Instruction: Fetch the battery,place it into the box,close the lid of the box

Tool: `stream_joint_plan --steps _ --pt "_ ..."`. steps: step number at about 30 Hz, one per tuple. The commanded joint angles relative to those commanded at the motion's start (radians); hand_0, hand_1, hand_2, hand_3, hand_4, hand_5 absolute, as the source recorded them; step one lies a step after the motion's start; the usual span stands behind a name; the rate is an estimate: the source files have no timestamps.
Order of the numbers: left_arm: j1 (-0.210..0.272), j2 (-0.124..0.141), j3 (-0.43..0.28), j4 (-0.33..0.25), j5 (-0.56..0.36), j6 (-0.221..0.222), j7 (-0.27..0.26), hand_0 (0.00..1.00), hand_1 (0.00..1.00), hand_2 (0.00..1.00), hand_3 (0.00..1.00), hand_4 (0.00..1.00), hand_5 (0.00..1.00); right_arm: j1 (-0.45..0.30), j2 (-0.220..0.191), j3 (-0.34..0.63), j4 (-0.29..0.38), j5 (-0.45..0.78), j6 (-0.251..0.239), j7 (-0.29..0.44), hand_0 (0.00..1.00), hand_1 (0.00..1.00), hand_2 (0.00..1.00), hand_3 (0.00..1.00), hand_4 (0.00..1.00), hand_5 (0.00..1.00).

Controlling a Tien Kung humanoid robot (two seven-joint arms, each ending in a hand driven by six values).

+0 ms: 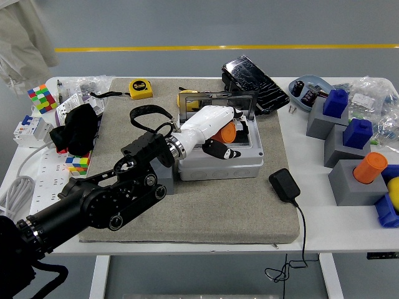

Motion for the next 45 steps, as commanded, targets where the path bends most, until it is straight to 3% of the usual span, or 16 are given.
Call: stream_joint_plan --steps 8,18,23,24,31,37,45 --pt "0.011 0.0 -0.005 -0.011 0.002 -0.003 -0.002 0.369 0.597 0.626 0.744 0.998 0.287 -0.001 0.005 -0.011 0.0 0.016 -0.001 0.002 0.639 0.664 0.673 0.606 0.994 0.585" --pt "0.072 0.0 -0.083 -0.17 -0.036 0.006 -0.021 0.365 0.591 0.618 0.724 0.998 0.308 -0.006 0.011 0.005 0.0 0.018 -0.004 0.001 0.639 0.664 0.673 0.606 0.994 0.585" --pt "0.115 0.002 -0.127 -0.246 -0.023 -0.011 0.003 0.365 0.591 0.618 0.724 0.998 0.308 -0.003 0.007 0.0 0.0 0.018 -0.003 0.003 0.639 0.664 0.673 0.606 0.994 0.585" --pt "0.127 0.012 -0.135 -0.261 -0.02 -0.015 0.008 0.369 0.584 0.606 0.681 0.998 0.311 -0.001 0.006 -0.003 0.0 0.02 -0.003 0.004 0.639 0.665 0.673 0.605 0.995 0.585" --pt "0.232 0.108 -0.211 -0.361 0.002 -0.021 0.021 0.379 0.585 0.598 0.665 0.998 0.313 -0.005 0.001 0.009 0.0 0.011 -0.005 0.006 0.639 0.665 0.674 0.606 0.994 0.585" --pt "0.31 0.174 -0.253 -0.398 0.02 -0.028 0.038 0.382 0.583 0.589 0.647 0.998 0.306 -0.01 0.007 0.029 0.0 -0.001 -0.005 0.003 0.639 0.664 0.673 0.606 0.994 0.585" --pt "0.343 0.194 -0.261 -0.376 0.041 -0.034 0.046 0.385 0.586 0.586 0.641 0.998 0.303 -0.005 0.011 0.012 0.0 0.019 -0.005 0.008 0.639 0.665 0.673 0.606 0.994 0.585"
